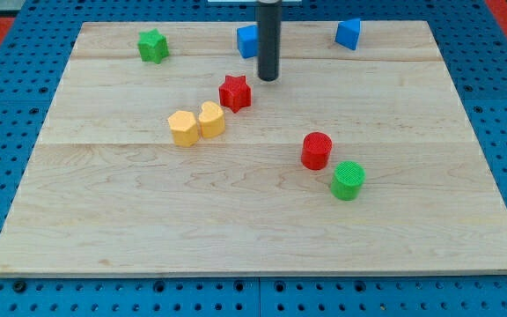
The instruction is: Move the red star to the centre left of the board
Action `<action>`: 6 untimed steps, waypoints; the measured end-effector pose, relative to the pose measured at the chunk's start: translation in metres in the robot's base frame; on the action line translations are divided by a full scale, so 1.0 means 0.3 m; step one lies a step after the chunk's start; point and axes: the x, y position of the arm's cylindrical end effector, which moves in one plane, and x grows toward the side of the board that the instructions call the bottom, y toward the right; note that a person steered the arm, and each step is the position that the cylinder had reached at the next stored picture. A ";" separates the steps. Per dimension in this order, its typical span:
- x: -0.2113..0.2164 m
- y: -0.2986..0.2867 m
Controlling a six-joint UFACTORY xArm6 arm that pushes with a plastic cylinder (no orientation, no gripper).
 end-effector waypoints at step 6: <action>0.152 -0.401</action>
